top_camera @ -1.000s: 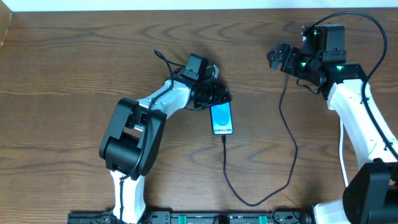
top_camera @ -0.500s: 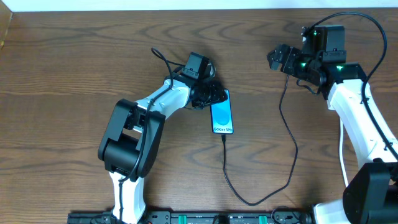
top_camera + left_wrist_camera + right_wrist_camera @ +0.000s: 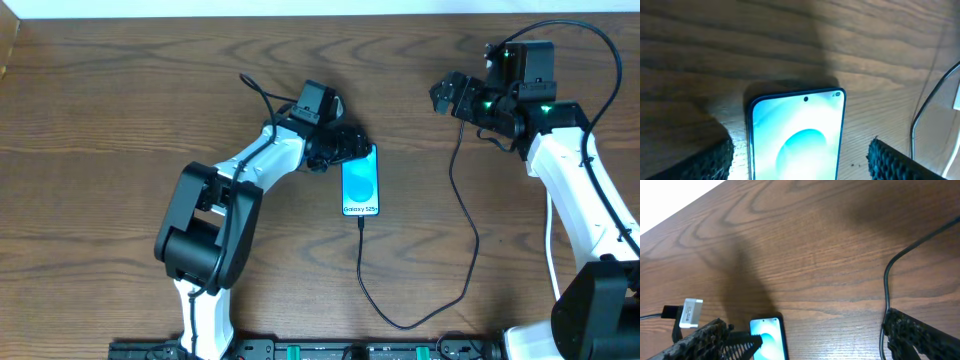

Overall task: Plug charger to phone and switch on socket
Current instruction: 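Lower the phone flat onto the table center with the left gripper, then open the left gripper and lift it away from the phone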

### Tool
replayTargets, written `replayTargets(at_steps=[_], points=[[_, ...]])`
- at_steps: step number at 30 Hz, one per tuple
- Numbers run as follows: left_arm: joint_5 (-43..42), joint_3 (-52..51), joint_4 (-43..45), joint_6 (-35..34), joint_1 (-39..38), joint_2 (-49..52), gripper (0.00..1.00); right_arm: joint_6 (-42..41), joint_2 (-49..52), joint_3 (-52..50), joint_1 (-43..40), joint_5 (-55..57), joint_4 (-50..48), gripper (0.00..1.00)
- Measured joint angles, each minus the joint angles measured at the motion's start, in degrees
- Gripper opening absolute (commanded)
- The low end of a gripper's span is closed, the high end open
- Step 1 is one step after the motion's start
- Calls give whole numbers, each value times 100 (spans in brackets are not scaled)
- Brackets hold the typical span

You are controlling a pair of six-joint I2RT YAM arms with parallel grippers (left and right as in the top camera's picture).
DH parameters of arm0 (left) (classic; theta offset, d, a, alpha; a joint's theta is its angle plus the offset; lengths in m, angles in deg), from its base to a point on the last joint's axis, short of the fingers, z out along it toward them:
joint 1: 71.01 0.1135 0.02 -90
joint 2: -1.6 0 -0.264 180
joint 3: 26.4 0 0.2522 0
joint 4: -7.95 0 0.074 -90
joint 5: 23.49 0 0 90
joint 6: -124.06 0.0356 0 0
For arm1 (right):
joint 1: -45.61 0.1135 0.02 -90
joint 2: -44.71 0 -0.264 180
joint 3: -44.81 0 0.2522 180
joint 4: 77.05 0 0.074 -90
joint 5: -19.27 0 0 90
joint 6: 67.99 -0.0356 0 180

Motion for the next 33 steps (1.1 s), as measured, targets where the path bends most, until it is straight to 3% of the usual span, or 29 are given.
replayTargets(at_steps=[7,13,23,33], points=[[258,4,-22,50,31,-44,88,2,0,0,2,0,9,99],[678,-144,-647,483,623,-459,88,2,0,0,2,50,13,99],[1781,-186,-2175,656,1541,-3676,89,2,0,0,2,83,15,99],[1871,-186,-2433,658,1545,-4496,89,2,0,0,2,83,15,99]])
